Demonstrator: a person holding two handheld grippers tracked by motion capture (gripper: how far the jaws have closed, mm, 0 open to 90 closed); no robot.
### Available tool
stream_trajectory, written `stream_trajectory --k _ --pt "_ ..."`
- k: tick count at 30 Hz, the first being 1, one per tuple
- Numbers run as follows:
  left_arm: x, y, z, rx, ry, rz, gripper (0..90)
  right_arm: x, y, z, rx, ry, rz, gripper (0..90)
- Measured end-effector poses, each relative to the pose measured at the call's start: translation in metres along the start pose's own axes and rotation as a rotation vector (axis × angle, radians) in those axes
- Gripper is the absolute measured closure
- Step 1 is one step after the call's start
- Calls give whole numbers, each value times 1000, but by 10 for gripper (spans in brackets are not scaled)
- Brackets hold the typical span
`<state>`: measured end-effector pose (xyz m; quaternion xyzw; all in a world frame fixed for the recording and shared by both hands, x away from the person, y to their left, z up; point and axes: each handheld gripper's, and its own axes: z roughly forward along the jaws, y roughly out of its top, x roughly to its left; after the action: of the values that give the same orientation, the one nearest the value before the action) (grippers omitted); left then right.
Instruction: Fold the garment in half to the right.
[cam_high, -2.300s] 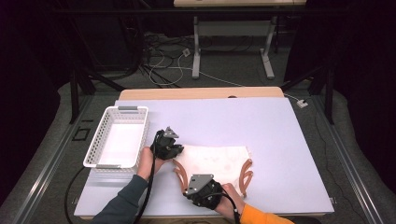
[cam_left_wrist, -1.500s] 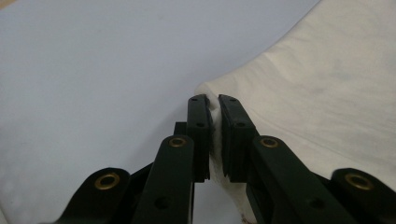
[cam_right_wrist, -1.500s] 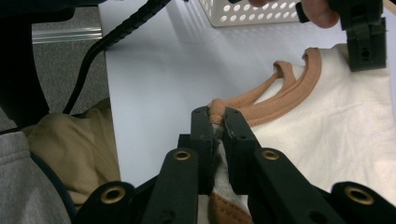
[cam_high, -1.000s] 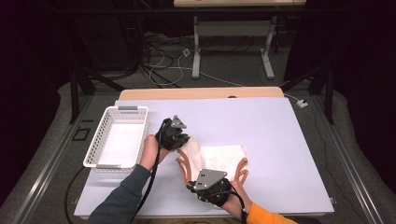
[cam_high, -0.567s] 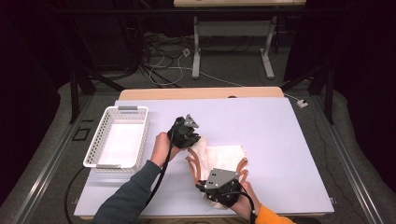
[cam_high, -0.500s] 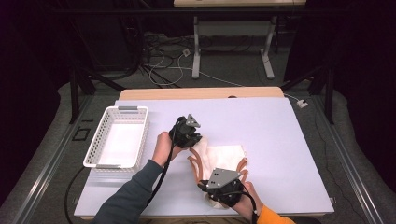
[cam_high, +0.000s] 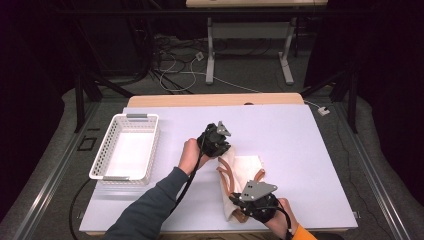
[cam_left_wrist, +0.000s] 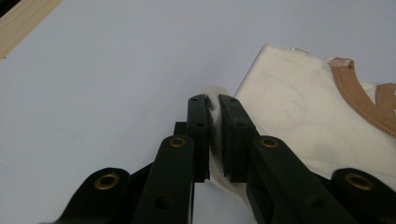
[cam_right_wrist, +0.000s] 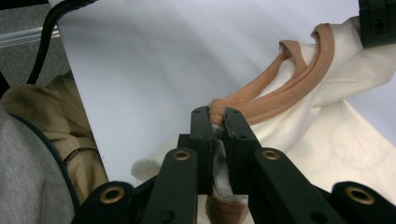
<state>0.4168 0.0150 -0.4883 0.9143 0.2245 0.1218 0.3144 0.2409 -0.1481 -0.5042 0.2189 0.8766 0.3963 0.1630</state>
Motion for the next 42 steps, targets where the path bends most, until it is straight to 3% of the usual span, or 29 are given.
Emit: stream_trajectory --k 14,16,19,21,24,26,29,34,36,39,42 --pt "-17 17 24 14 -36 28 826 -3 -18 -8 62 -10 31 839" --pt "-18 17 29 21 -28 24 745 -4 -21 -6 73 -6 34 832" --pt "-14 15 30 12 -42 -7 504 -7 -26 -4 124 4 47 799" --pt "-12 14 28 0 -45 -19 413 -7 -28 -3 134 7 55 774" --pt "-5 7 11 -56 -52 -64 343 -12 -32 -6 162 19 81 596" --pt "-3 1 3 -79 -72 -90 323 -15 -32 -10 136 13 108 457" --pt "-2 -10 -6 -76 -62 -86 286 -19 -28 -16 80 -5 126 383" --pt "-3 -32 -17 -79 -48 -96 210 -29 -22 -20 11 -29 119 456" --pt "-2 -41 -21 -99 -87 -118 168 -33 -19 -20 -11 -57 107 565" --pt "-5 -51 -27 -111 -75 -131 157 -38 -12 -15 -23 -72 69 708" --pt "-7 -61 -30 -112 -83 -146 157 -41 -3 -2 -8 -68 30 784"
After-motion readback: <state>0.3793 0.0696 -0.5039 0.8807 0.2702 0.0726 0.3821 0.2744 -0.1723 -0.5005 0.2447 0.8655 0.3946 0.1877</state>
